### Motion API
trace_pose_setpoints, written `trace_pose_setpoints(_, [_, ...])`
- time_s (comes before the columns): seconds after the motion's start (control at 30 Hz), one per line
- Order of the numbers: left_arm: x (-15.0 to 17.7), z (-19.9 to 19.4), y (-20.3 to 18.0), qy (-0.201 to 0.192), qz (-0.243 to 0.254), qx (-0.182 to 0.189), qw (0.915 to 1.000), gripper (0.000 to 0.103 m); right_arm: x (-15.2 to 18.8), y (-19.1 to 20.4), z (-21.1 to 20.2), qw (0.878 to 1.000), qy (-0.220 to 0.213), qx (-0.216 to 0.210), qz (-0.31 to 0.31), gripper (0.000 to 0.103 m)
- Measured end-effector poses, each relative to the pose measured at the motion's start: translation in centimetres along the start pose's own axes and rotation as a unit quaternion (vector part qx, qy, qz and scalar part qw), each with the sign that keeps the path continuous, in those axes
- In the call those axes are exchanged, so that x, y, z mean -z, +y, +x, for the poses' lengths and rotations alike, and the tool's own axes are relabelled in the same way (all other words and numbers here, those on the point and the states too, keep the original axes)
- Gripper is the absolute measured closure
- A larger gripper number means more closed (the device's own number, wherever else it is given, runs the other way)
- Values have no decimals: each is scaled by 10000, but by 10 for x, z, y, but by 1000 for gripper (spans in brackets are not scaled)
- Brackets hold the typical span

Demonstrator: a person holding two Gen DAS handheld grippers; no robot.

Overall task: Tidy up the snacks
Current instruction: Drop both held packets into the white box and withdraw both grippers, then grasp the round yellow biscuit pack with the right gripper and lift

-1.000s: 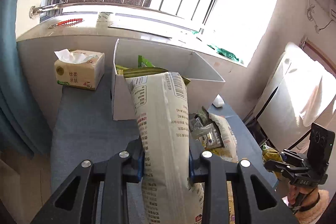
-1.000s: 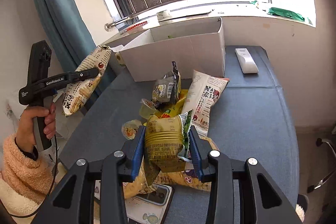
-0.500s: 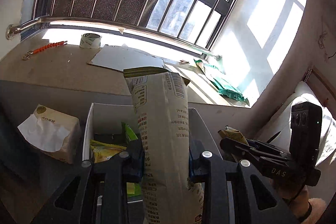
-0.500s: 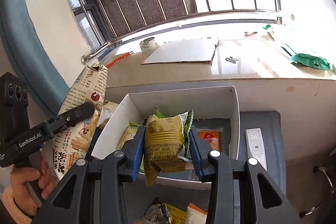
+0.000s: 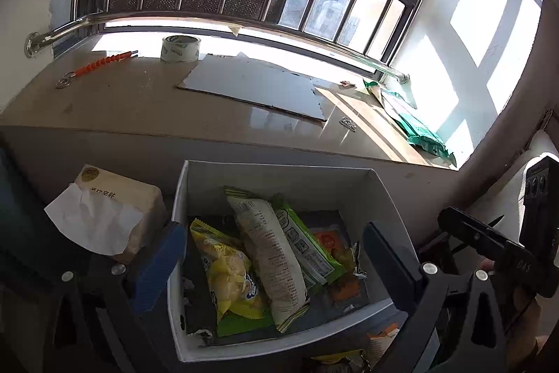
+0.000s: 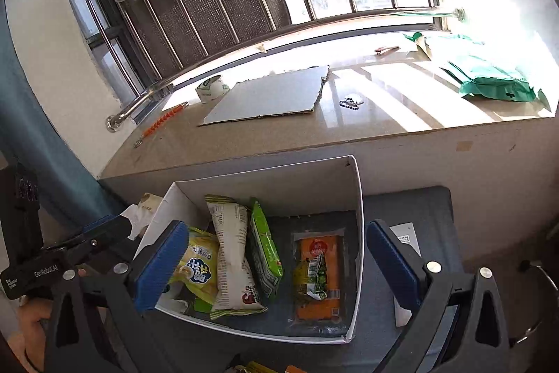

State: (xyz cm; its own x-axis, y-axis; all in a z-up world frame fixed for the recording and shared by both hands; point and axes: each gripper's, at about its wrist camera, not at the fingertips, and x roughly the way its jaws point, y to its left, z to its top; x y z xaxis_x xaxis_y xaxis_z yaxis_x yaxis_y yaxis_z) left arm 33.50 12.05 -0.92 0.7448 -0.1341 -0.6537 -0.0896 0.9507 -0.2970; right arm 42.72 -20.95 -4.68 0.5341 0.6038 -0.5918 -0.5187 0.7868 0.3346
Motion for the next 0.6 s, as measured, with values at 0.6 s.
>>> trace_pose_setpoints(0.6, [113, -158, -40, -1091, 1277, 339, 9852, 0, 110, 43, -132, 9900, -632, -435, -1180, 0])
